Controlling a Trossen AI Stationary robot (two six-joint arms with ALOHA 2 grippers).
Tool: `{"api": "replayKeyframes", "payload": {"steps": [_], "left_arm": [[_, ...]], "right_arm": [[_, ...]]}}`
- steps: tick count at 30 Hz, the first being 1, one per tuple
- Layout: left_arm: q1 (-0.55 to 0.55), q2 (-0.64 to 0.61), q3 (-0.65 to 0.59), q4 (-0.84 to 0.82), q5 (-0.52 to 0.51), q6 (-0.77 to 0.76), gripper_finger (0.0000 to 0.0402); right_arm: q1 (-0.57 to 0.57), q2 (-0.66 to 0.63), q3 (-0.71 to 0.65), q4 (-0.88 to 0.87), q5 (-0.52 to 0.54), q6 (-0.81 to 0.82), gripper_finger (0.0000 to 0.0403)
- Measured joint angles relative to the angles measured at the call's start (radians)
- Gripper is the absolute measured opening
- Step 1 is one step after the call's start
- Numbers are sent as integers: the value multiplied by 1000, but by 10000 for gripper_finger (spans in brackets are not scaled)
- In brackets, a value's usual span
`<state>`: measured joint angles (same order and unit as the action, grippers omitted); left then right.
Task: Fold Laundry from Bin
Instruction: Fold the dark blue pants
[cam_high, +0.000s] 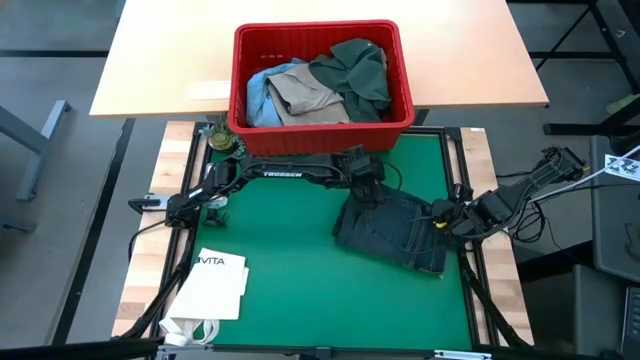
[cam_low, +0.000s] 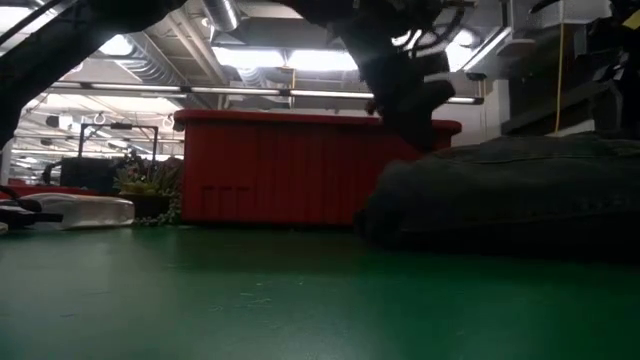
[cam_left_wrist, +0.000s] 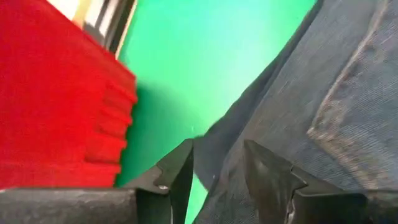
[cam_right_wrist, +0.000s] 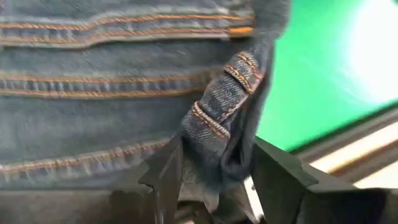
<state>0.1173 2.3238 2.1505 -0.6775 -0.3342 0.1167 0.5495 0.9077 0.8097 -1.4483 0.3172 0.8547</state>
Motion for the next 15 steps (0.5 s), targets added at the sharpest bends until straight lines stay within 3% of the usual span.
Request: {"api": "replayKeyframes", "payload": {"steps": [9, 15], "left_arm": [[-14, 0, 73, -36, 1, 25, 132], [-31, 0, 175, -253, 14, 51, 132]], "right_arm": [[0, 0, 96, -123, 11, 5, 179], [1, 3, 107, -53, 46, 3, 179]]}}
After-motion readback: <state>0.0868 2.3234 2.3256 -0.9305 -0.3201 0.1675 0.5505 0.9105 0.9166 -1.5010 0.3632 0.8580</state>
